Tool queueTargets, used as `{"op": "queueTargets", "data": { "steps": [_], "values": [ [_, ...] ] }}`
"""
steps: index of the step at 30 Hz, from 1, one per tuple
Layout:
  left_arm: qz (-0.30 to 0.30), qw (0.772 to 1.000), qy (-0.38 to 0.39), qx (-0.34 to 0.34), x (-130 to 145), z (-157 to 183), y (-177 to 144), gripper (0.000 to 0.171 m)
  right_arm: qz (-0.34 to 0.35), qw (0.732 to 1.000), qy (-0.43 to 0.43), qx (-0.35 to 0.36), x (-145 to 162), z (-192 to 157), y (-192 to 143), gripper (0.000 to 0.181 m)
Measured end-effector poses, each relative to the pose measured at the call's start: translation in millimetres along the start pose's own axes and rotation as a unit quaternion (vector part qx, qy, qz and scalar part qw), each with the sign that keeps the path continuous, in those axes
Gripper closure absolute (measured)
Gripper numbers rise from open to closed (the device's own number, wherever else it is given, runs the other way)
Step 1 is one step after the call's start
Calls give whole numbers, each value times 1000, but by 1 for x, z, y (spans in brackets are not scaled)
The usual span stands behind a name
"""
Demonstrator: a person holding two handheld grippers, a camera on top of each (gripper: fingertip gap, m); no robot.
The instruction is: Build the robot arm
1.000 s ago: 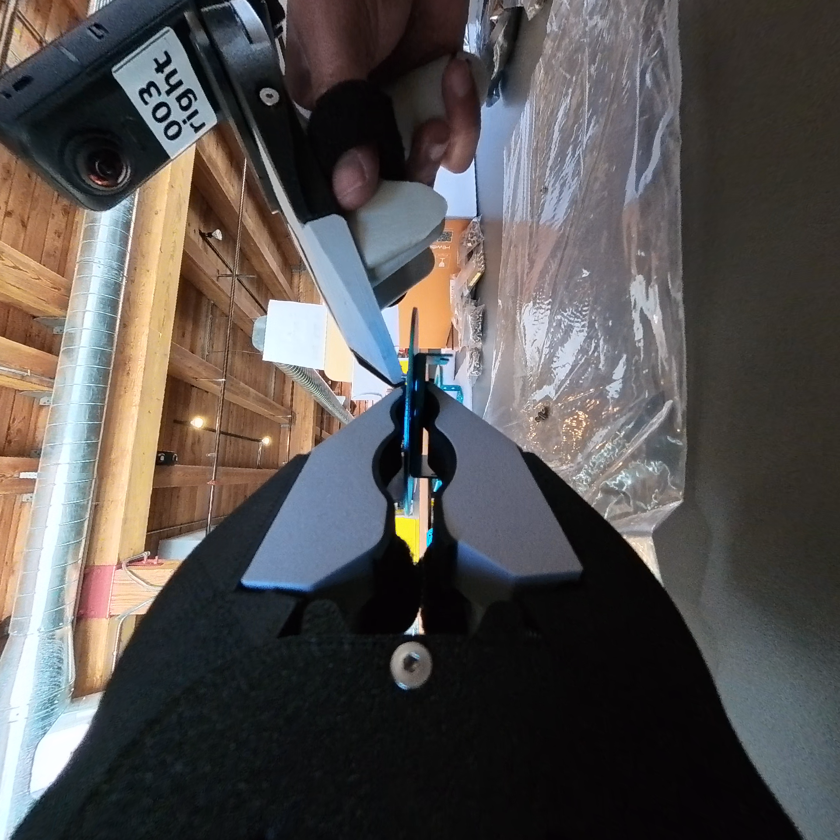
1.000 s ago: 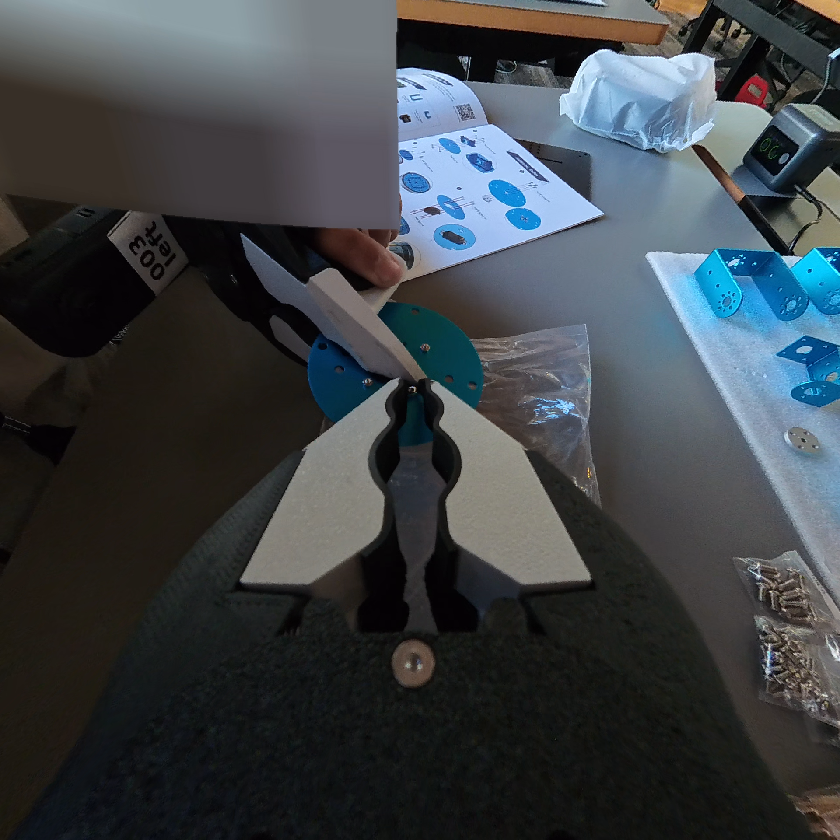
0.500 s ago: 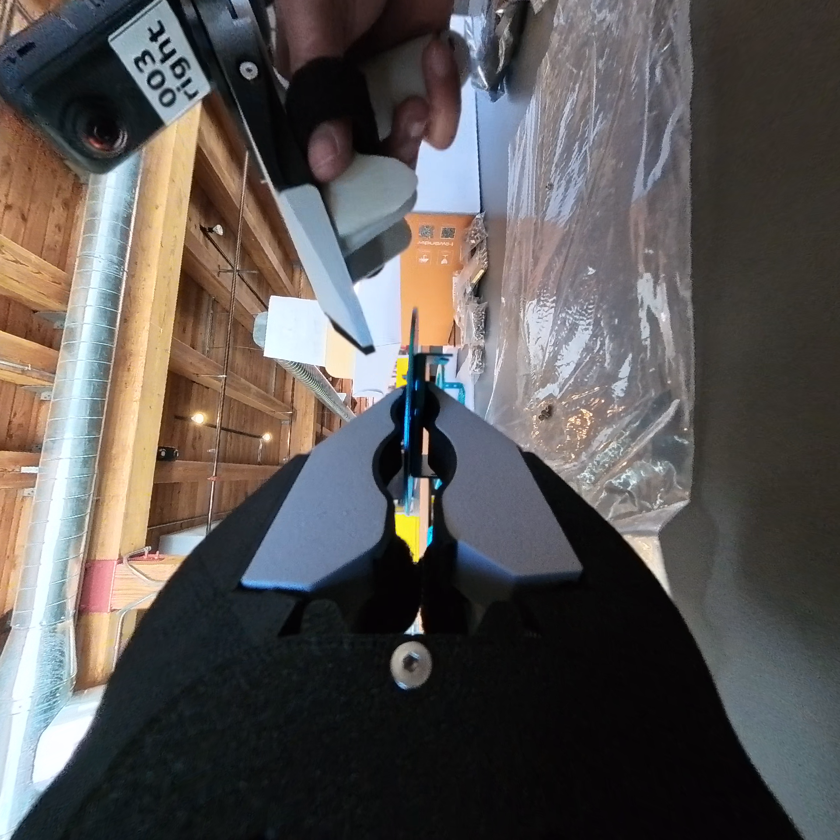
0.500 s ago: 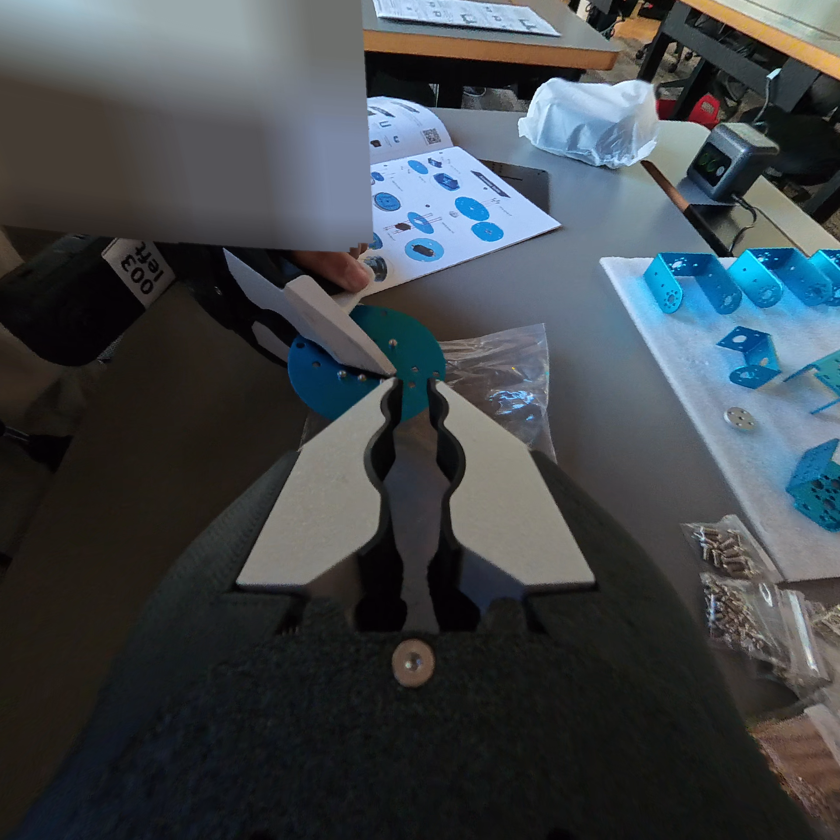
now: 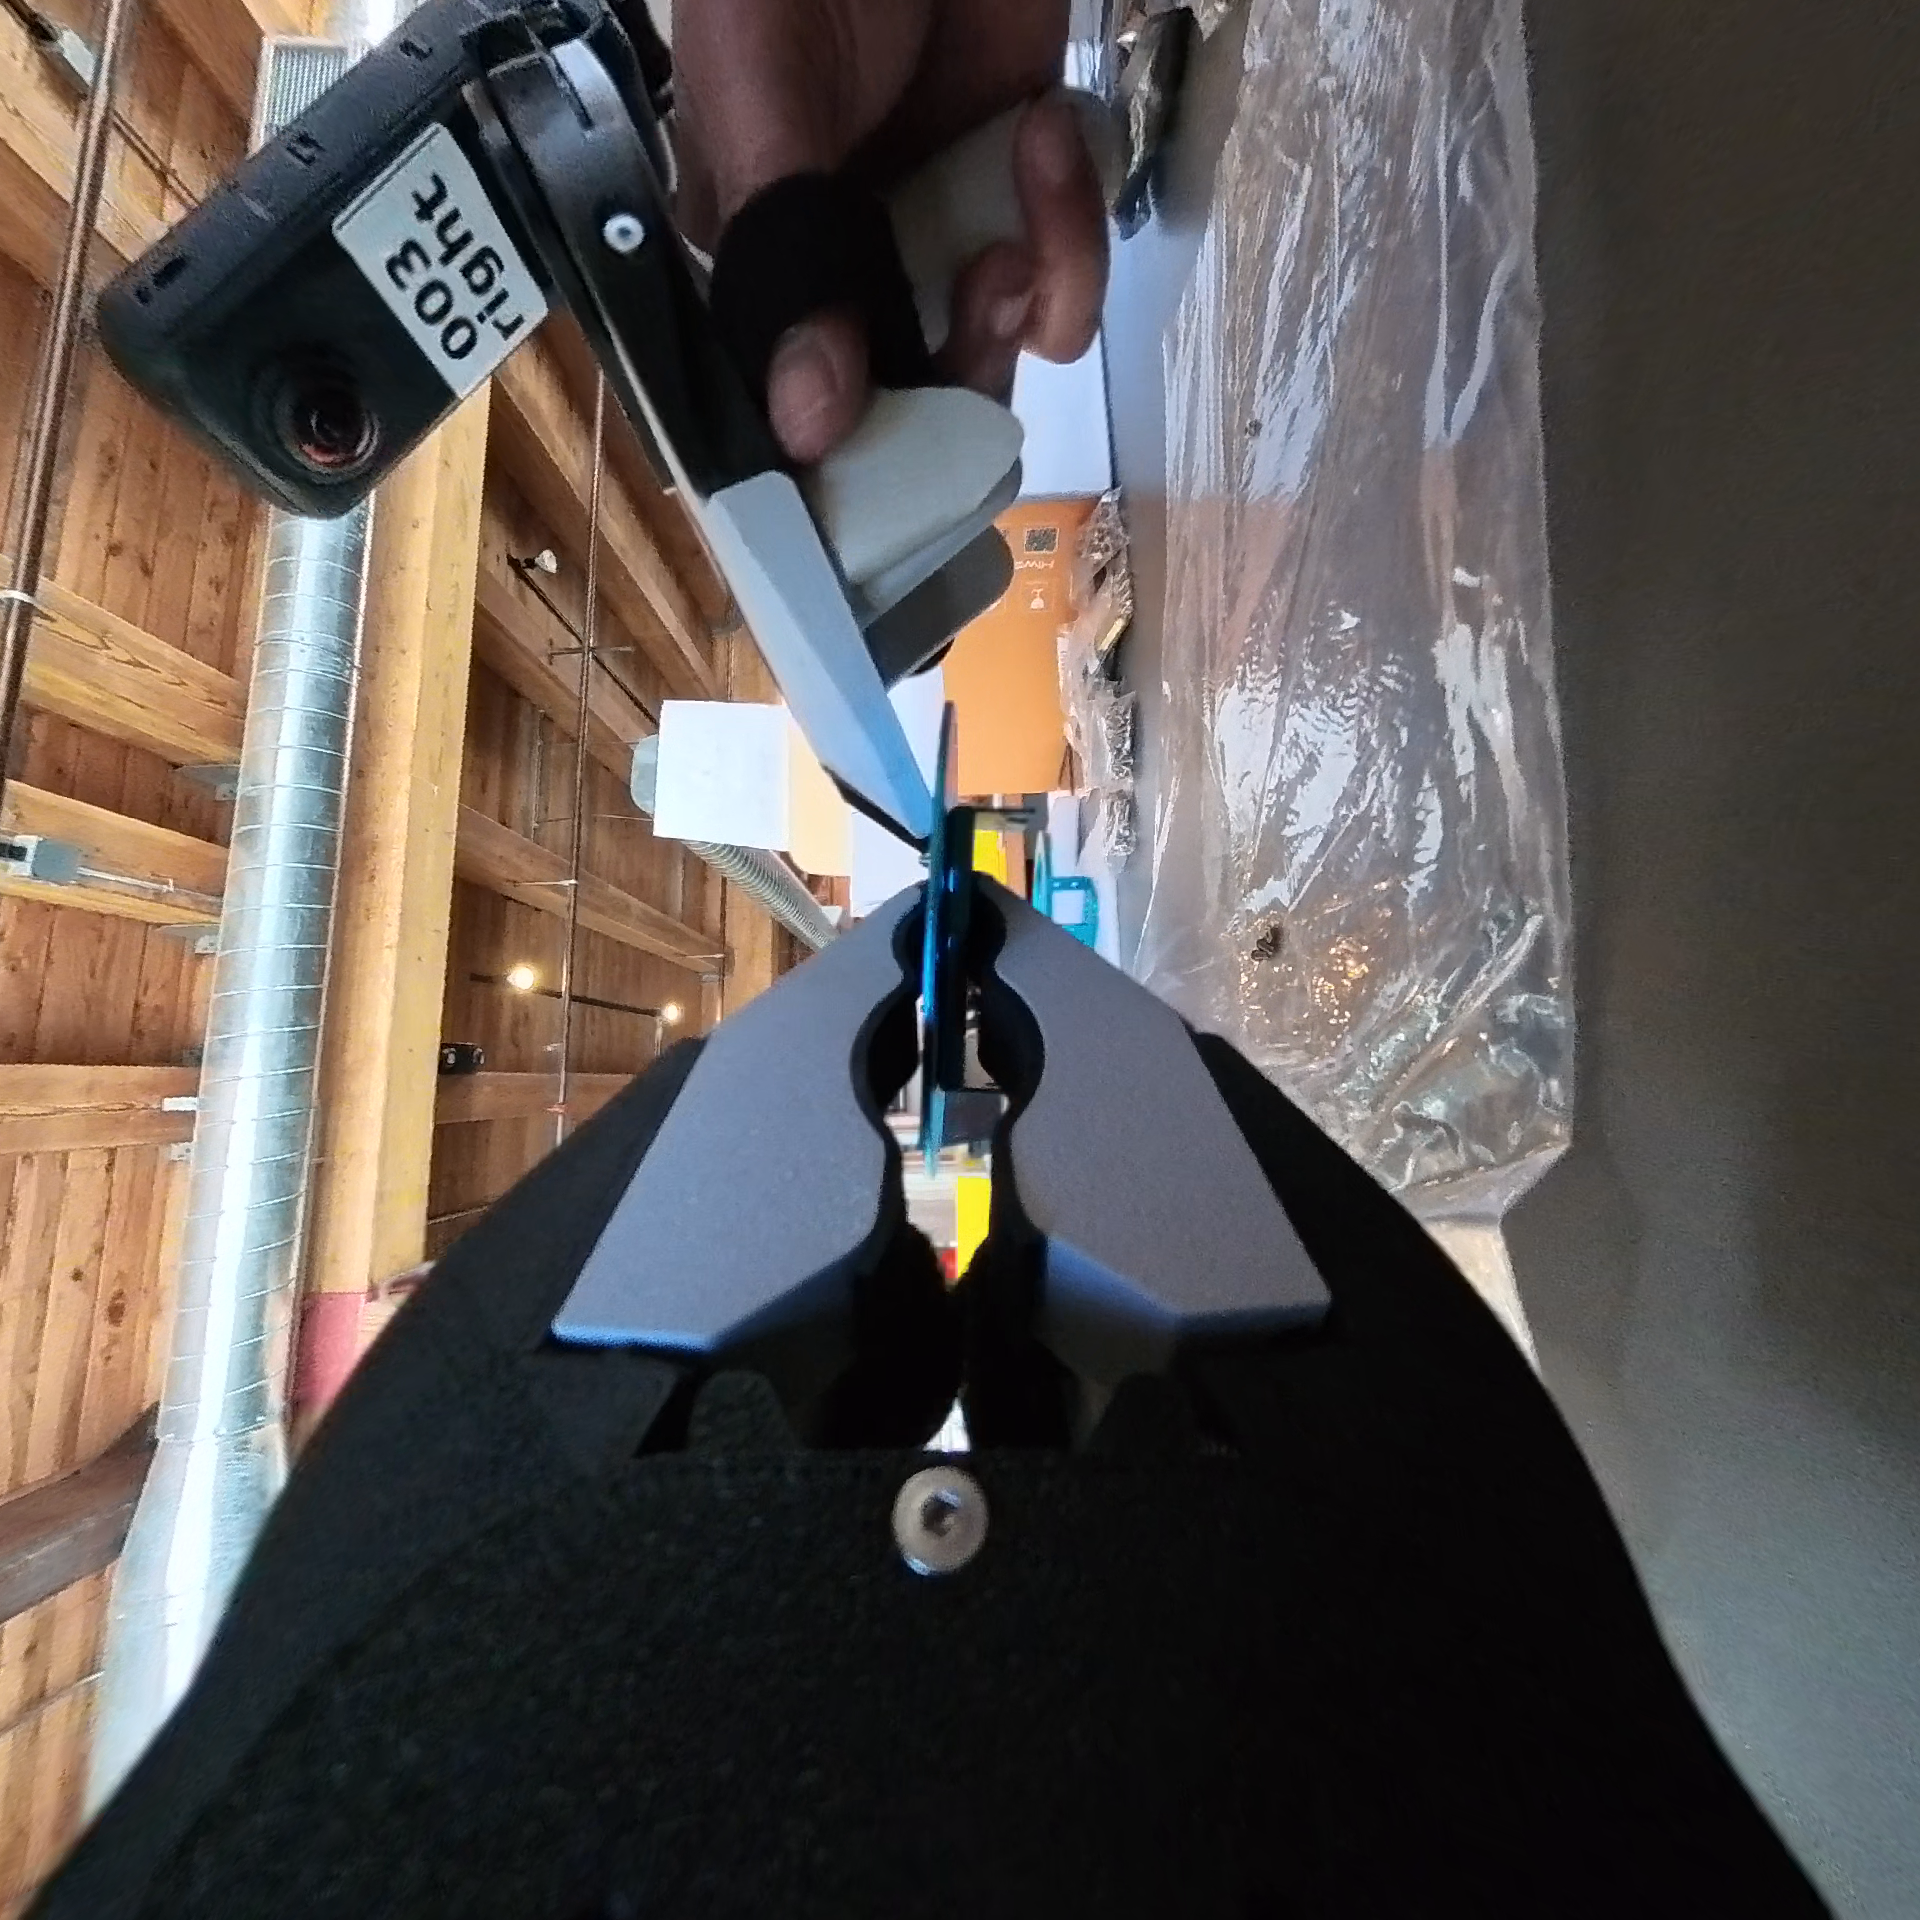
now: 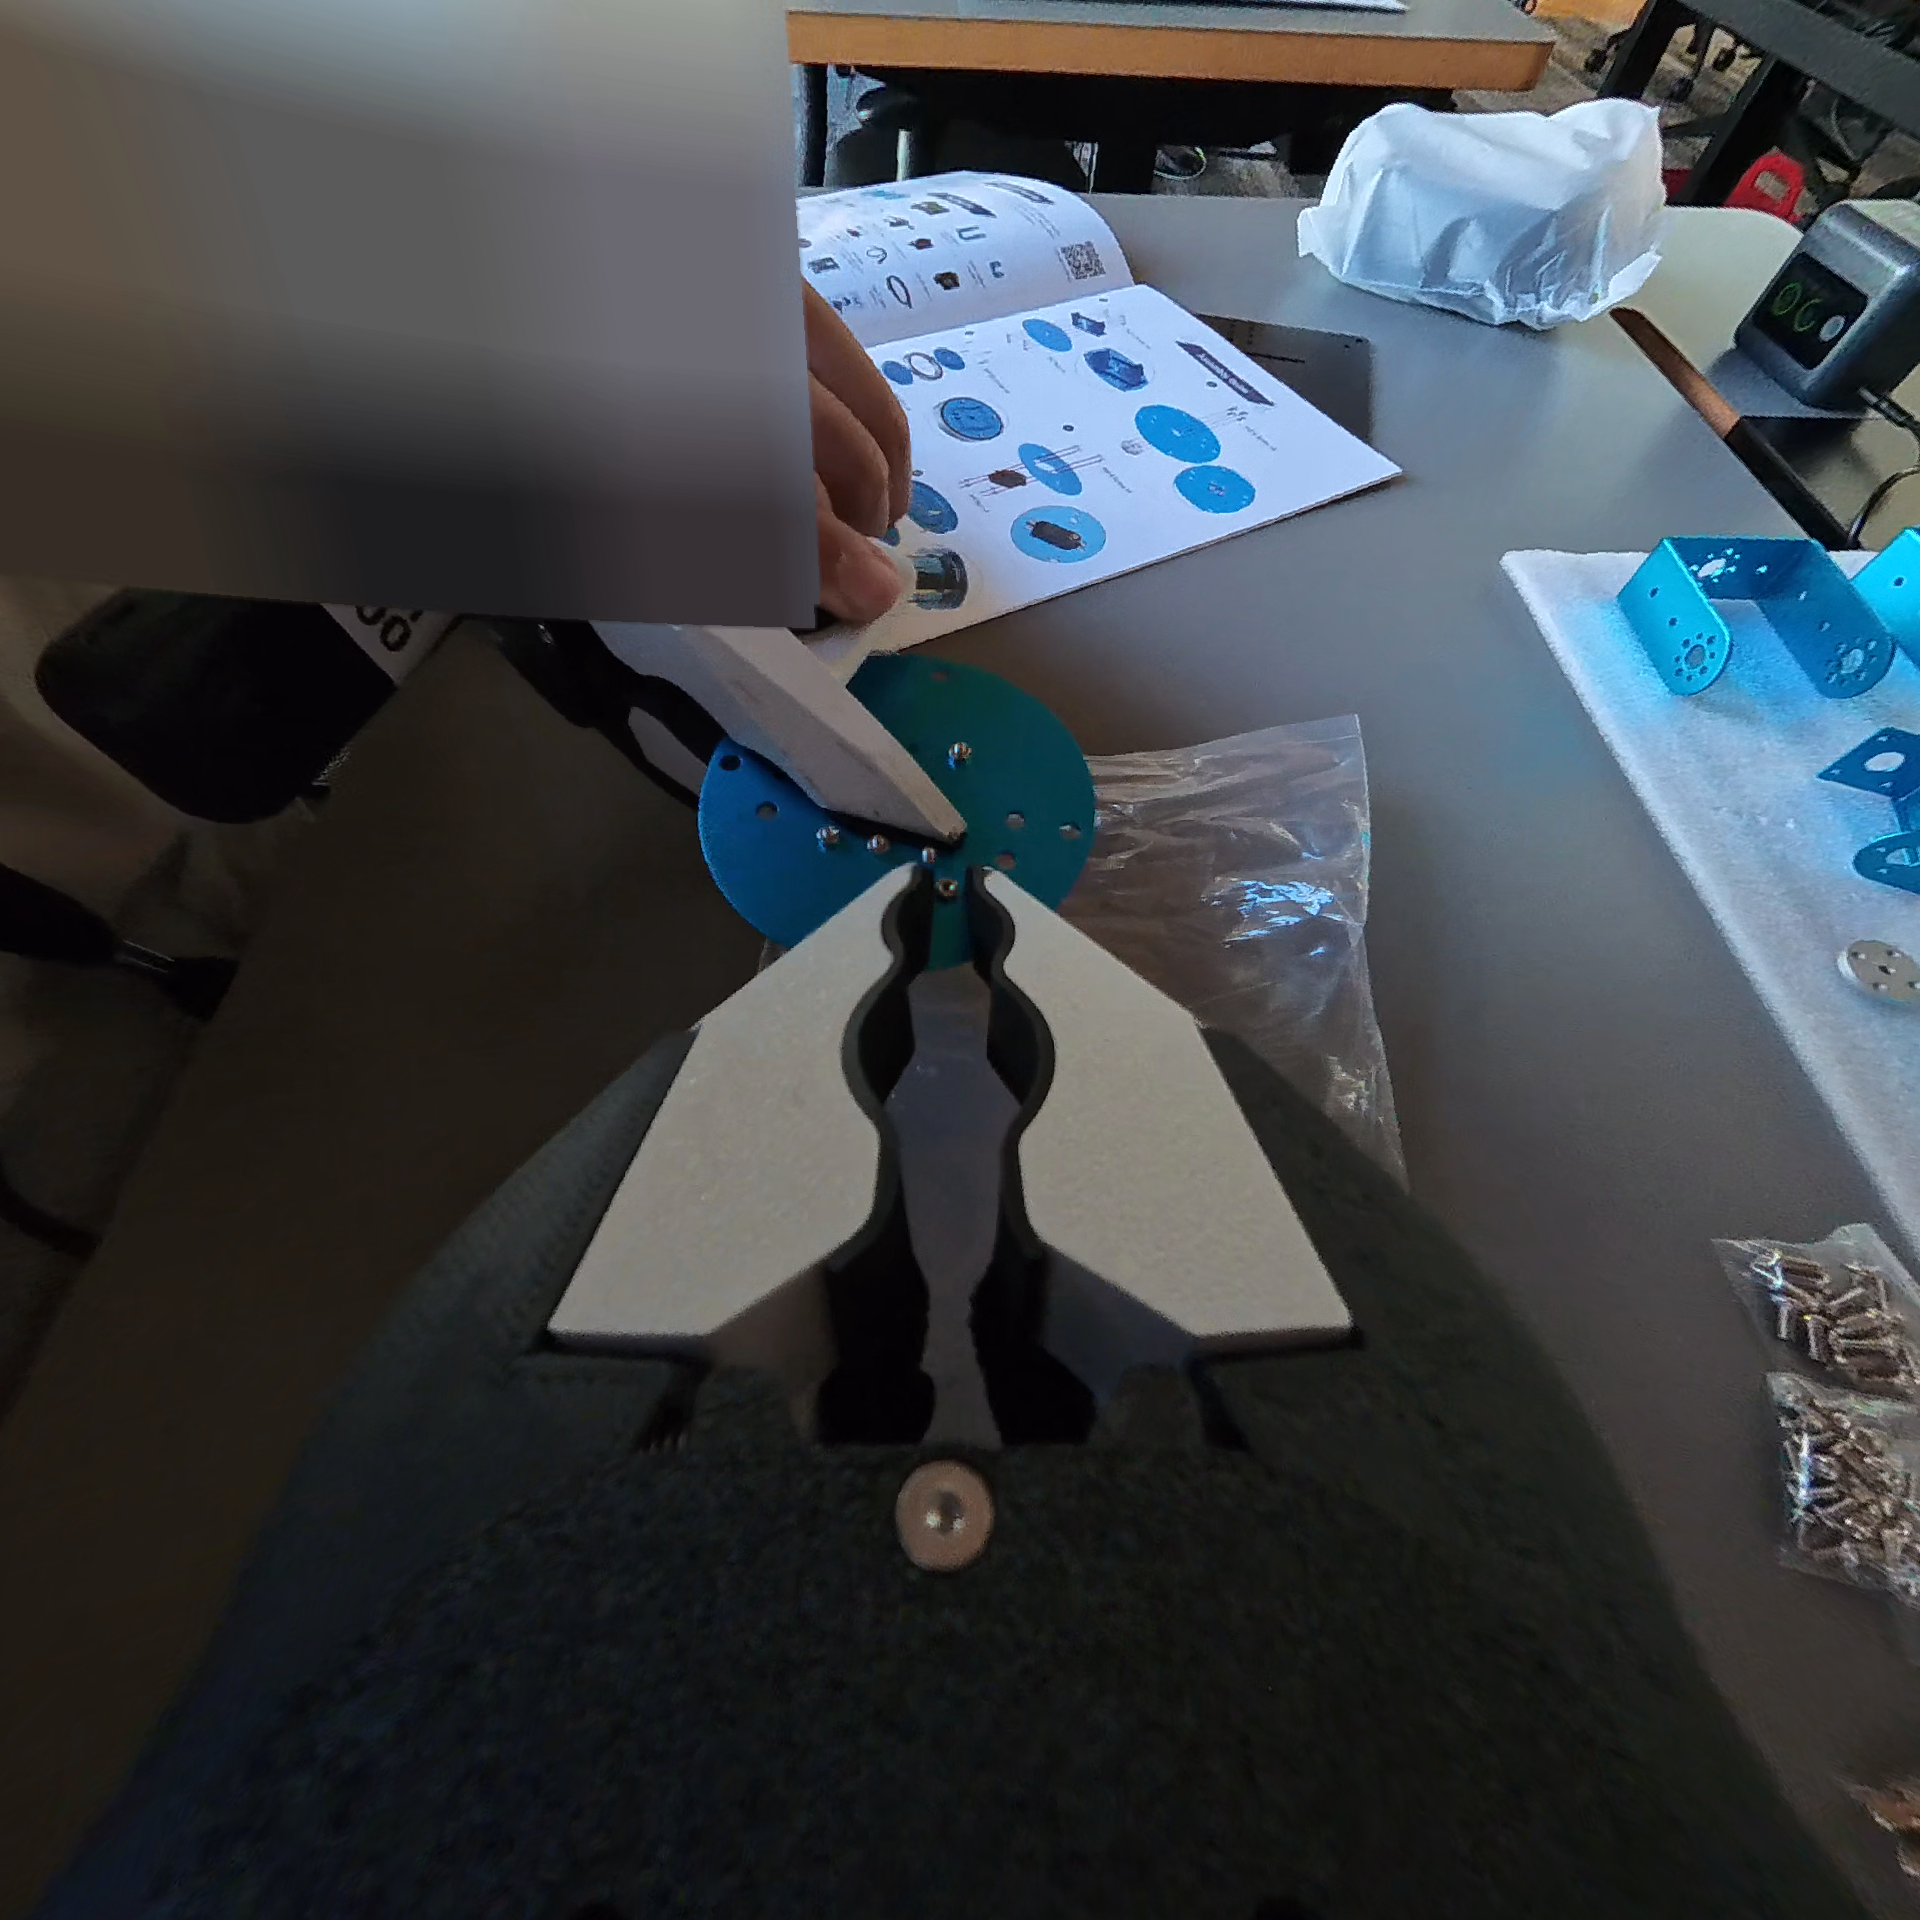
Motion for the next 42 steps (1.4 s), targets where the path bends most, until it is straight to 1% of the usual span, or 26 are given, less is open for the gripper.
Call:
{"op": "queueTargets", "data": {
  "steps": [5, 9, 15, 21, 29, 34, 36, 37, 42],
  "values": [
    [0, 1000, 9, -1, -2, 1, 0, 170, -5, 1000, -10, 3, 0, -2, 0, 179],
    [2, 1000, -1, -2, -1, -1, 0, 170, -1, 1000, -15, 9, -1, -3, -1, 179],
    [5, 1000, -8, 4, -3, 0, -1, 170, 29, 999, -25, 7, -7, -6, -1, 180],
    [5, 1000, -9, 6, -3, 0, 0, 170, 15, 1000, -23, -2, -4, -6, 4, 181],
    [3, 1000, -13, 9, -3, 0, 0, 170, 16, 1000, -20, -2, -3, -6, 5, 181],
    [5, 1000, -20, 9, -3, -1, 0, 170, 23, 1000, -21, 1, -5, -6, -3, 175],
    [4, 1000, -22, 11, -3, -1, 0, 170, 0, 1000, -11, -13, -3, -8, 0, 172],
    [4, 1000, -18, 12, -3, 0, 0, 170, -11, 1000, -10, -9, -2, -8, 3, 171],
    [-3, 999, 51, -5, -3, 4, 1, 170, -9, 1000, -14, 7, -1, -6, 5, 174]
  ]
}}
Point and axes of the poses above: each gripper's, where its closed fingertips meet, y out along the fingers, x out of its underside, z = x × y across the jaws, the point moved 9 cm from there along -y, back along the fingers, and after that the axes turned 5 degrees about -x, right-handed, at the moved point
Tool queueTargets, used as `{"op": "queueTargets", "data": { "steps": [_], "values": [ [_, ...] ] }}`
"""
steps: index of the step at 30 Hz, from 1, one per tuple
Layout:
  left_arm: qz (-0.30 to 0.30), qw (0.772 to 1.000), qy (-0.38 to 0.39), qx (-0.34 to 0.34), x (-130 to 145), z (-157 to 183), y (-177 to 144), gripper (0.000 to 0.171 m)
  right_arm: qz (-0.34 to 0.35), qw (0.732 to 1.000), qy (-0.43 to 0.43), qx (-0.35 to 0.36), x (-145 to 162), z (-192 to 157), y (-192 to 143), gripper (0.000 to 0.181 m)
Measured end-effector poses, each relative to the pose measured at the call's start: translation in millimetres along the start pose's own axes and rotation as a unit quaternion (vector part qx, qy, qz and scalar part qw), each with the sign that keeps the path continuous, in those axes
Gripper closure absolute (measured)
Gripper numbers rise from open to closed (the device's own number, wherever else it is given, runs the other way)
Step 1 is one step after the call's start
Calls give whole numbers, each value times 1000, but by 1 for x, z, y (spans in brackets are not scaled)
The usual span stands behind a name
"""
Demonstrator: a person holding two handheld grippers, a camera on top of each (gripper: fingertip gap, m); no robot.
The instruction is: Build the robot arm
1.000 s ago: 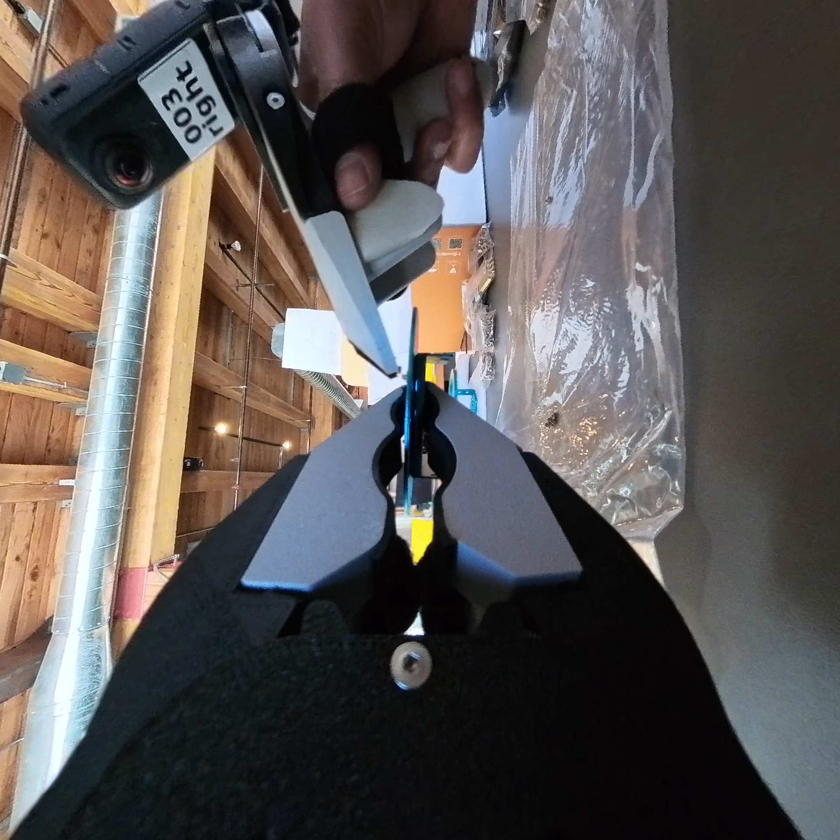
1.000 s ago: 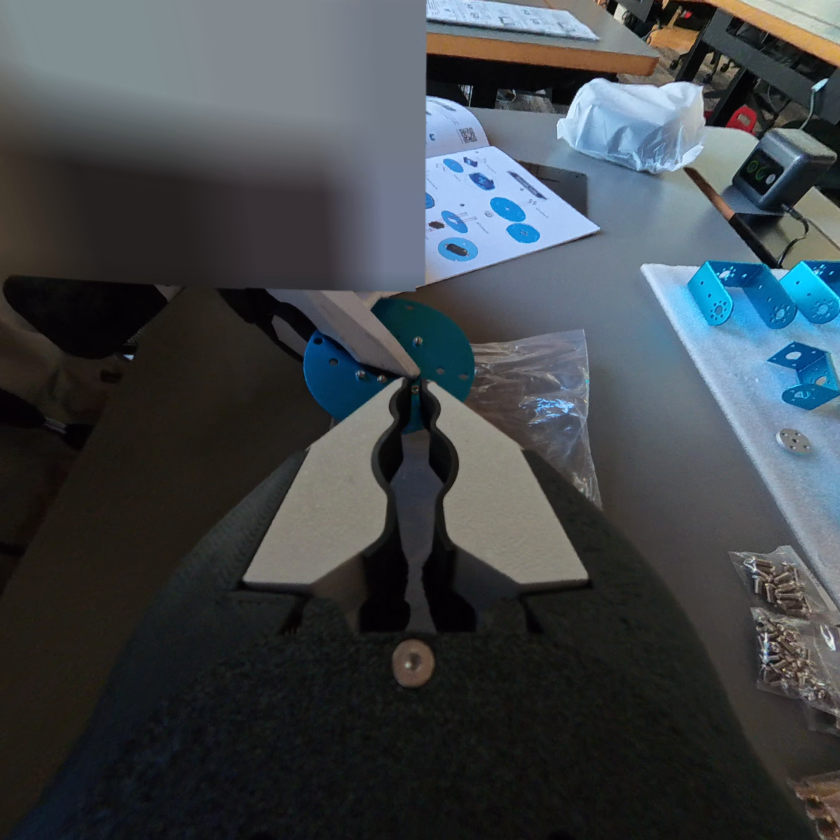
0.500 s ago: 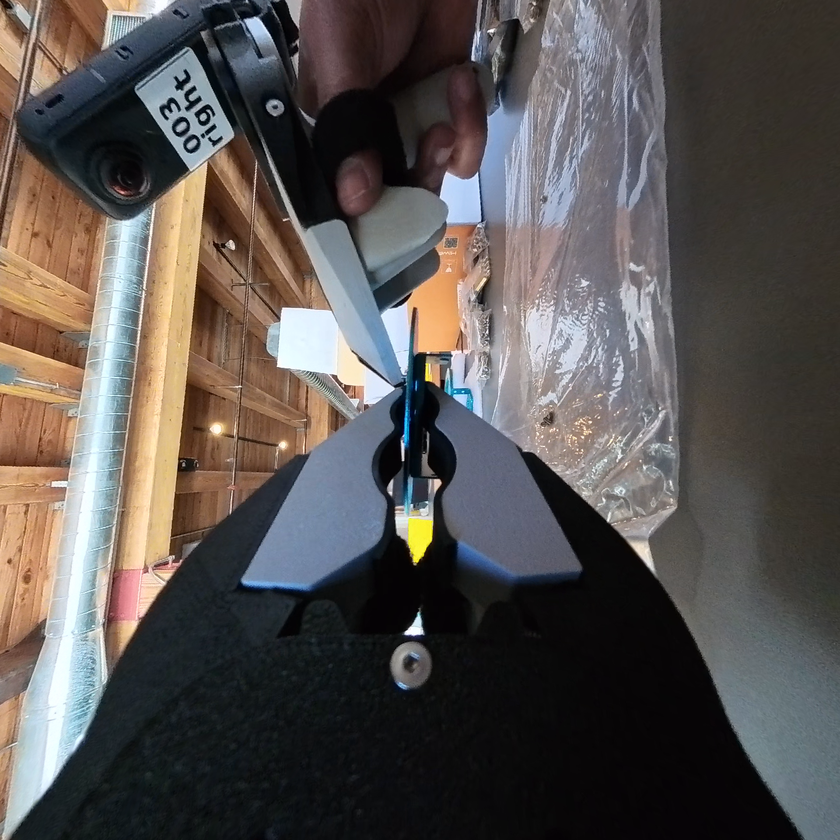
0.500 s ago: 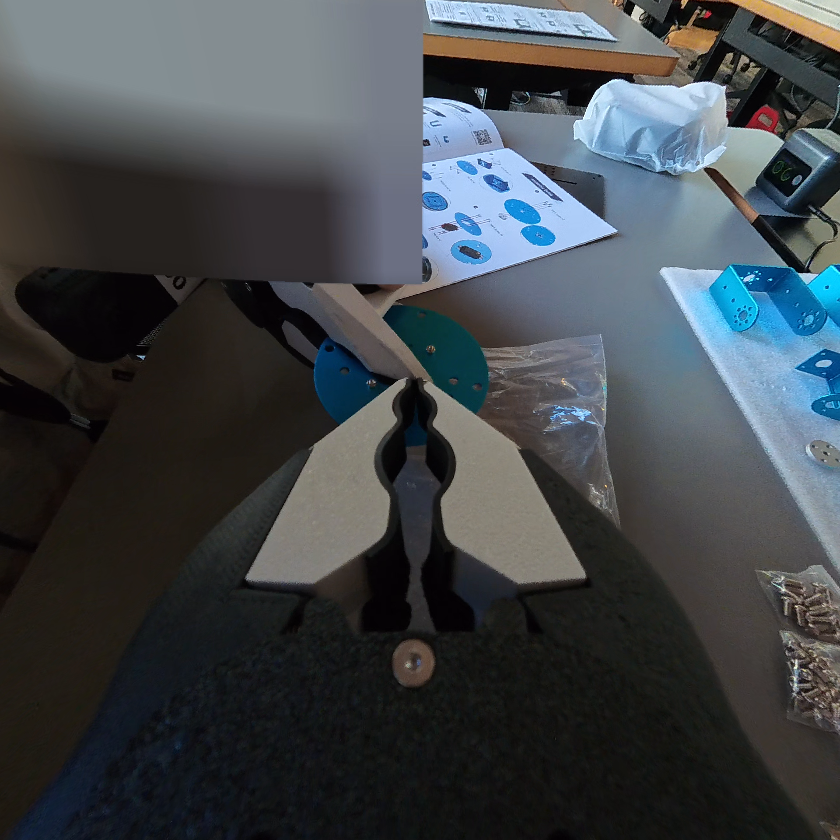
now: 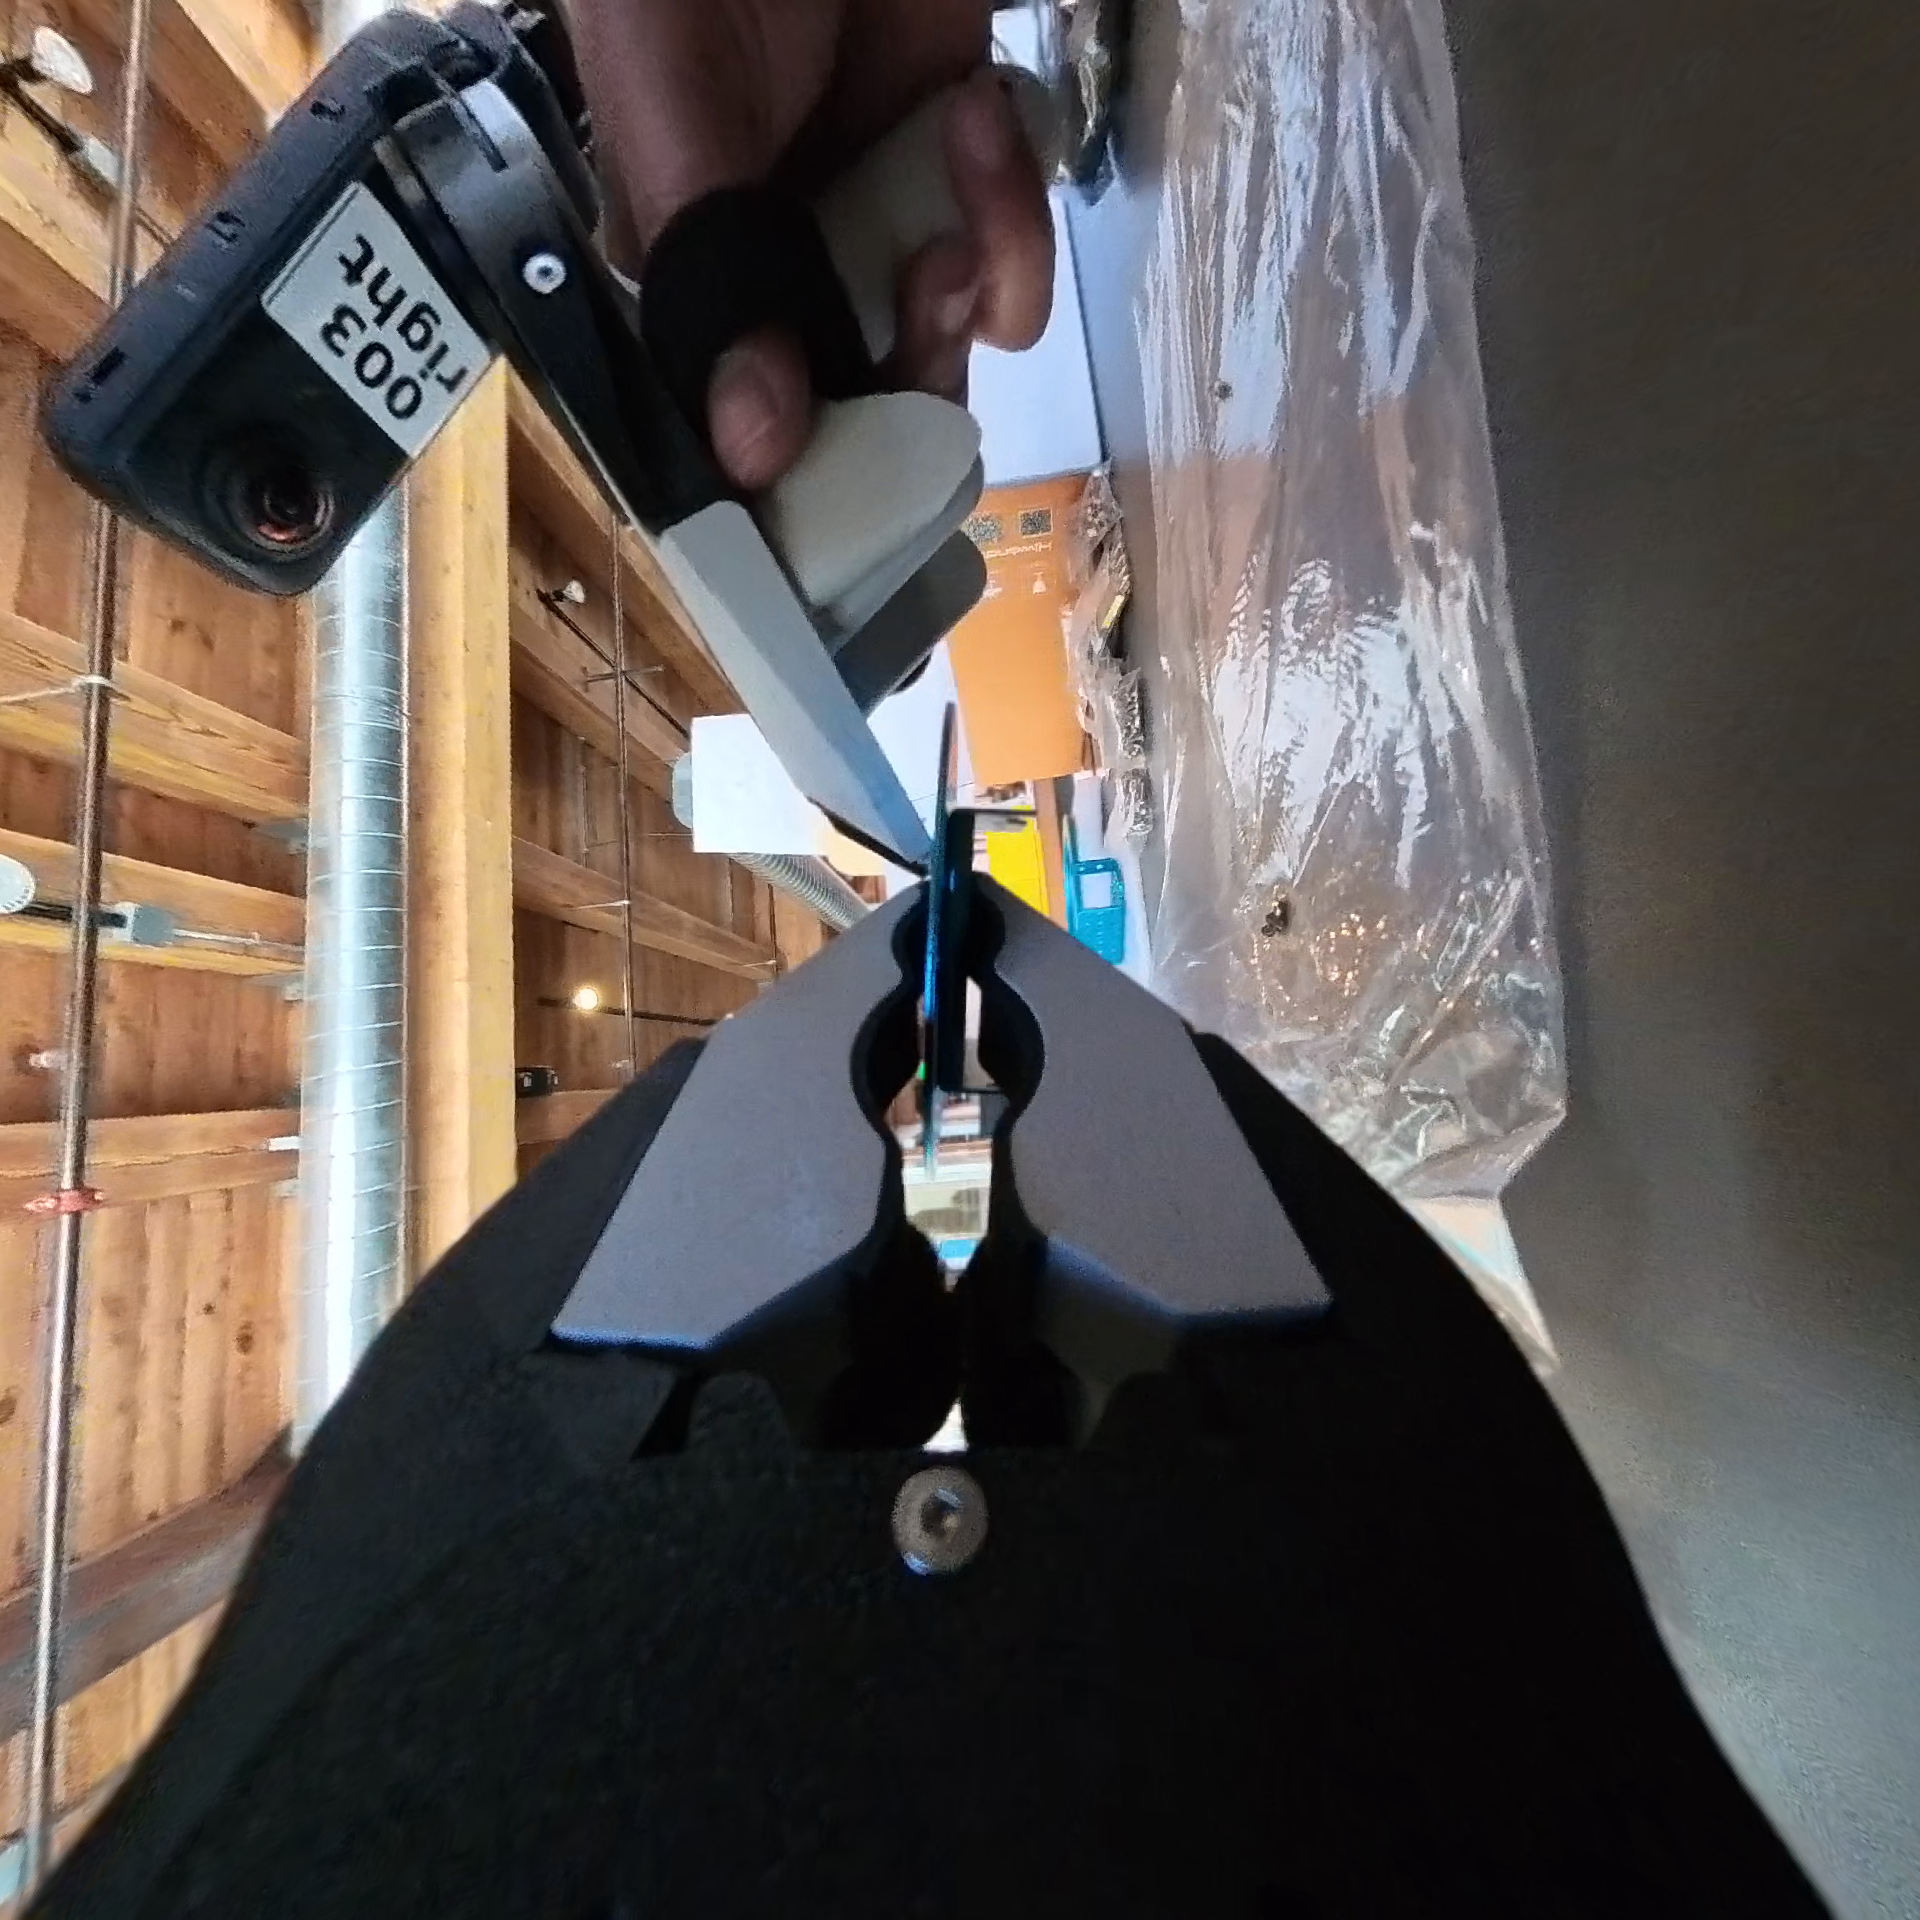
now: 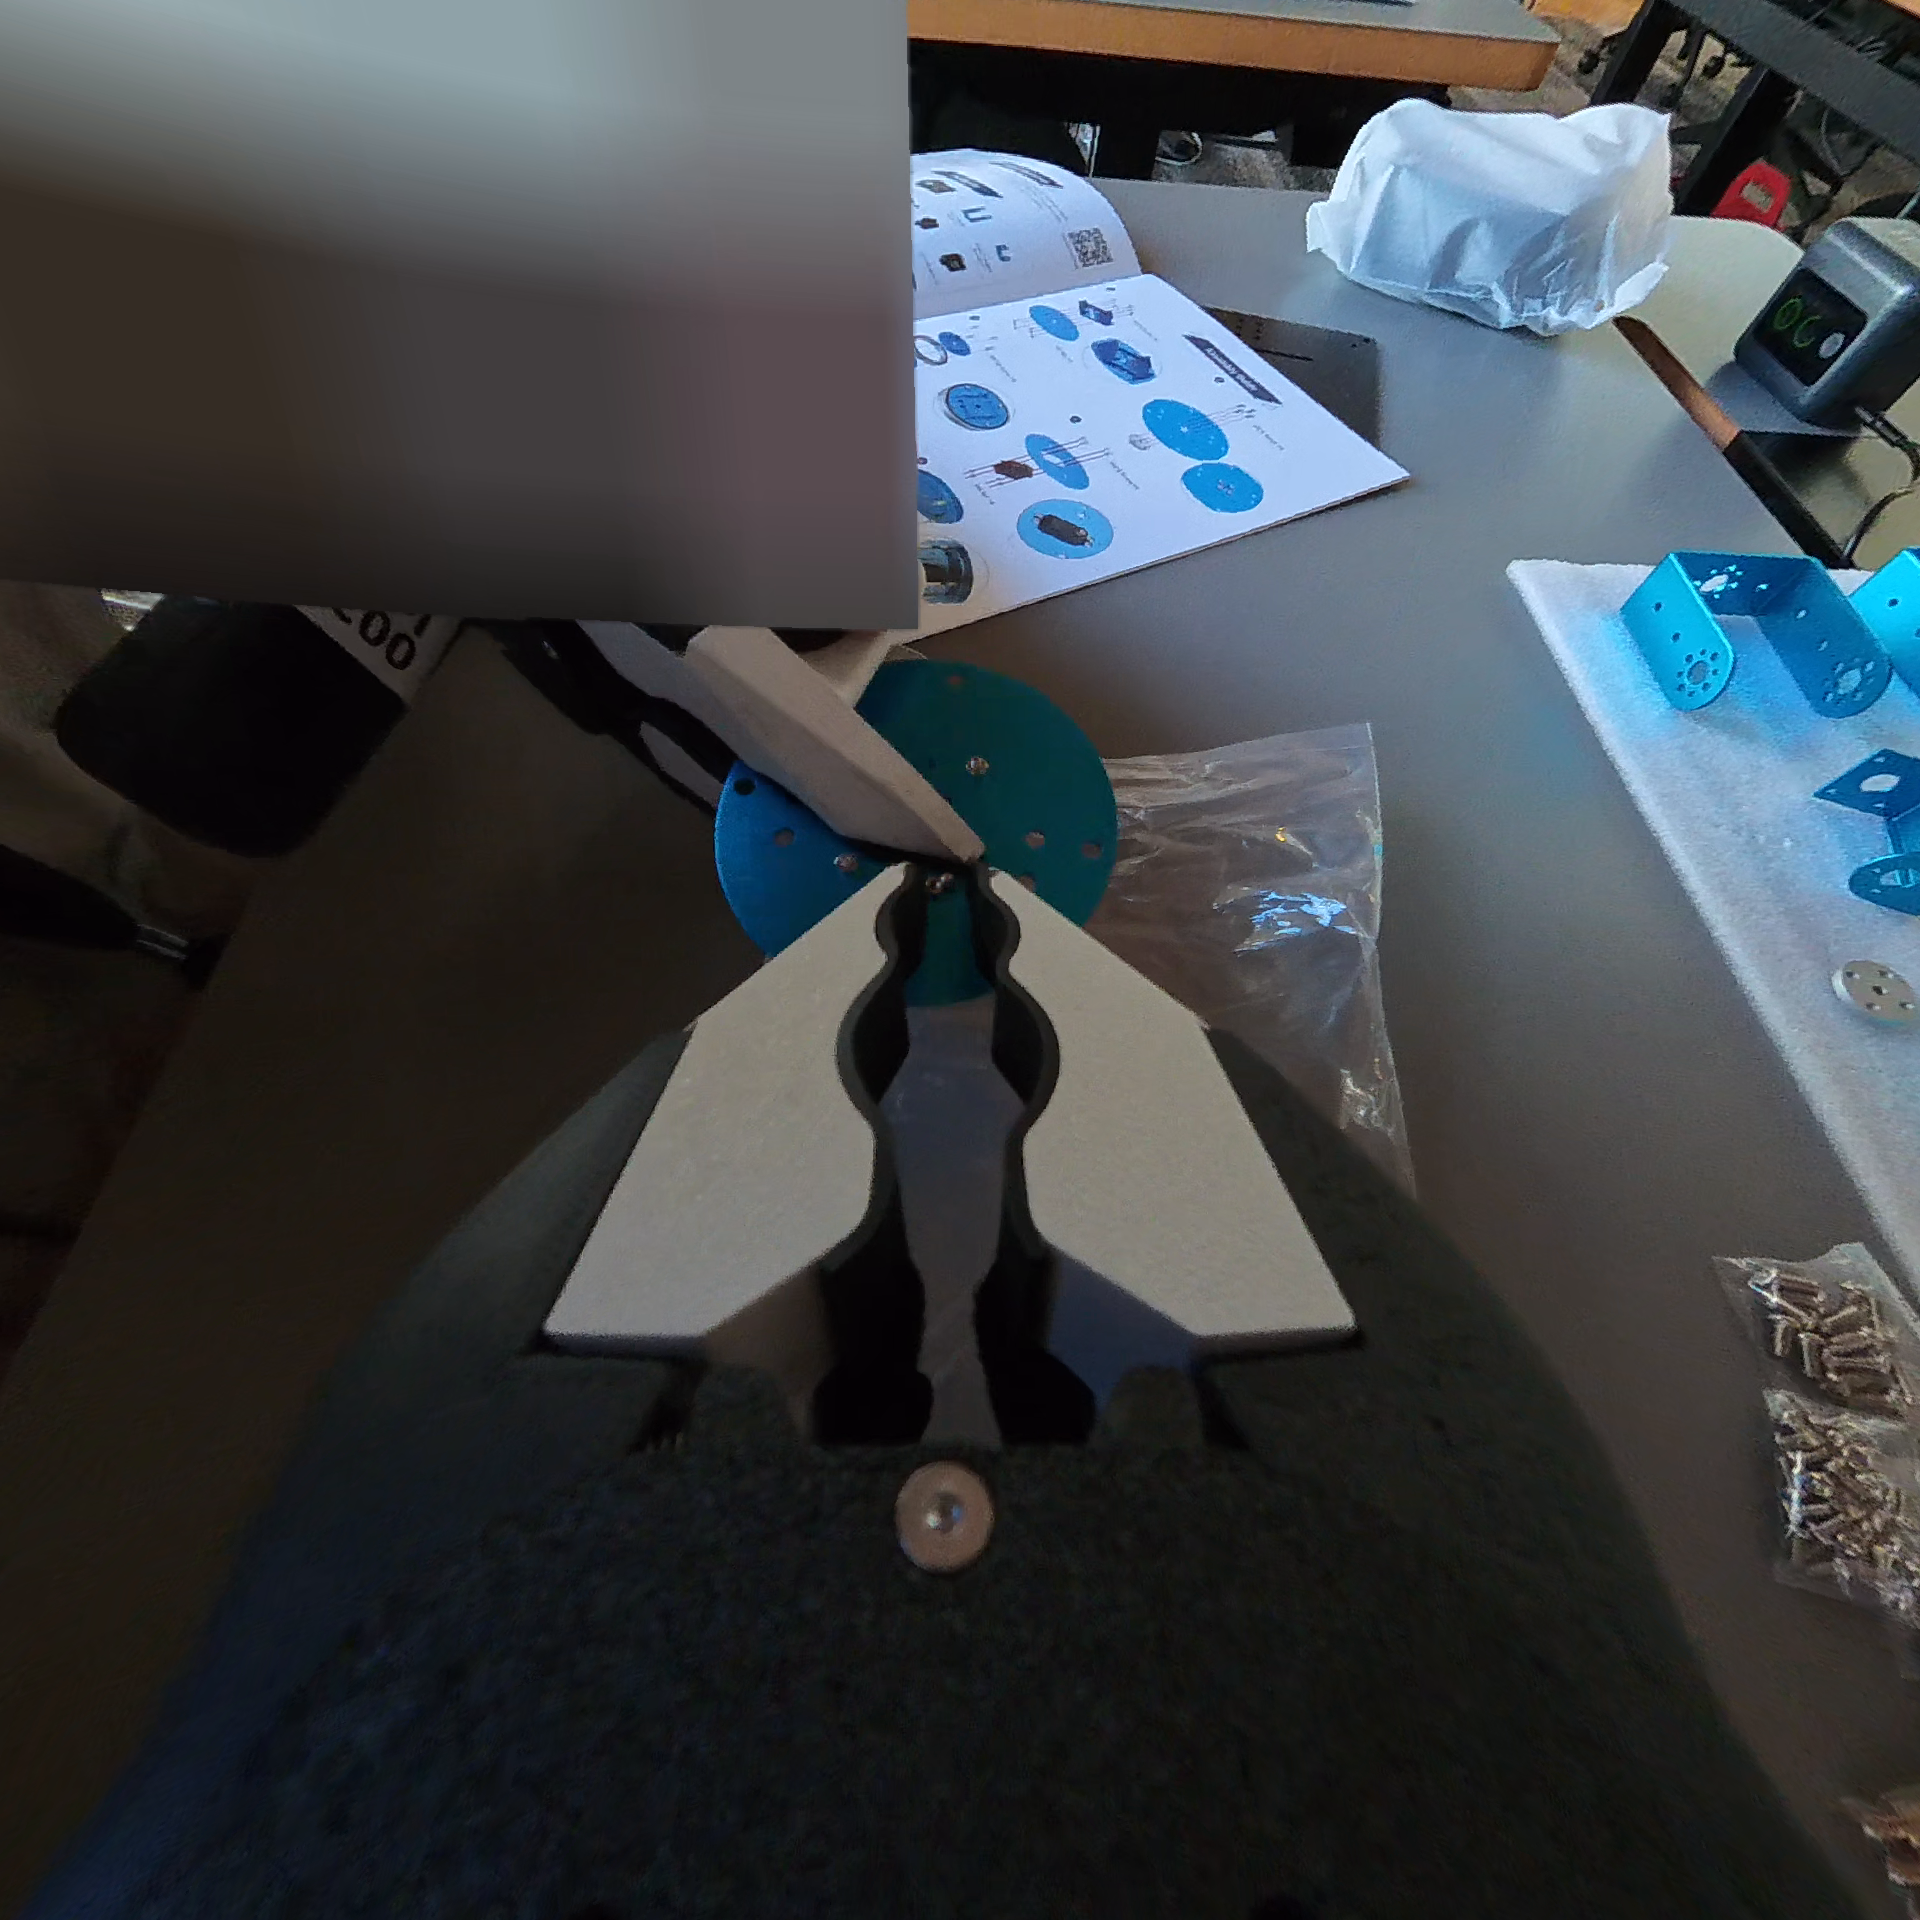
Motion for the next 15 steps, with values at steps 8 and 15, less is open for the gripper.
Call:
{"op": "queueTargets", "data": {
  "steps": [8, 15],
  "values": [
    [0, 998, -10, 54, 2, 3, 7, 170, 5, 1000, 13, 23, 5, 10, -10, 170],
    [-16, 982, -53, 180, 36, 7, 15, 170, -70, 994, 78, -22, 36, 20, -20, 168]
  ]
}}
Point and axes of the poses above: each gripper's, where its closed fingertips meet, y out along the fingers, x out of its underside, z = x × y across the jaws, the point moved 9 cm from there along -y, back along the fingers, and after that the axes turned 5 degrees about -x, right-handed, at the moved point
